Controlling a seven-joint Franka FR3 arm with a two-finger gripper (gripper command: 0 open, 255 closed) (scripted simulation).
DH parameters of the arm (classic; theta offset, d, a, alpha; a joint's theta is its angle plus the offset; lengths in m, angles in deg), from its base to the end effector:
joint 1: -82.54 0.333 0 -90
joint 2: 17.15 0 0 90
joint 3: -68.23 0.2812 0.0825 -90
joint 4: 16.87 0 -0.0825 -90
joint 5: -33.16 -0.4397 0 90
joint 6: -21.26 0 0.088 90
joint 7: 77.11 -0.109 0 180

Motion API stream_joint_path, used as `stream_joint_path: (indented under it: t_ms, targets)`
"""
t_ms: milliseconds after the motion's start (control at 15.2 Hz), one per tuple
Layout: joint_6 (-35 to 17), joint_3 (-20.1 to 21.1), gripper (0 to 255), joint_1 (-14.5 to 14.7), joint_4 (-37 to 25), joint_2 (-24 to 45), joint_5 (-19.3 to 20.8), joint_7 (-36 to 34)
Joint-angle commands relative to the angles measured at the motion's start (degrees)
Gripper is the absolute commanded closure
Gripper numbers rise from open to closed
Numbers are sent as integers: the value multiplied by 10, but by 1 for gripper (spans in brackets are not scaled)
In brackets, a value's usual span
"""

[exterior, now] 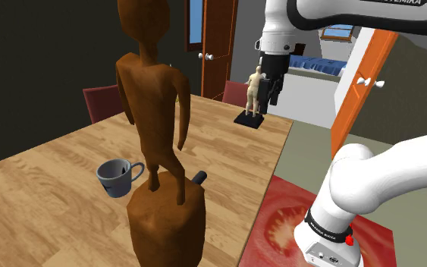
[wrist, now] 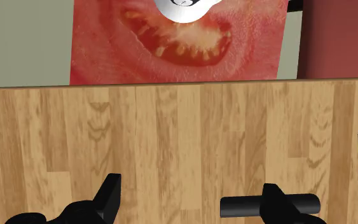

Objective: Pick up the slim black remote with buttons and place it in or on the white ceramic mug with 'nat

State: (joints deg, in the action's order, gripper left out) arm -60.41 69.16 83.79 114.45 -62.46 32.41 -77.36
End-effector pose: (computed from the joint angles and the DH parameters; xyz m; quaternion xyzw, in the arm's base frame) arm 0.3702 0.0168 0.5869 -0.9992 -0.0149 0.0379 0.0000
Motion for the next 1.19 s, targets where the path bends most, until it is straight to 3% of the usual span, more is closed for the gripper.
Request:
stream_joint_path:
  t_ms: [0, 528, 858, 1122]
  targets:
    - [0, 0, 0, 0, 0, 0, 0, 0]
    - [-115, 151, 0, -41, 110, -33, -86, -282]
    - [-197, 258, 0, -75, 133, 4, -131, -457]
    - [-267, 349, 0, -120, 127, 63, -149, -601]
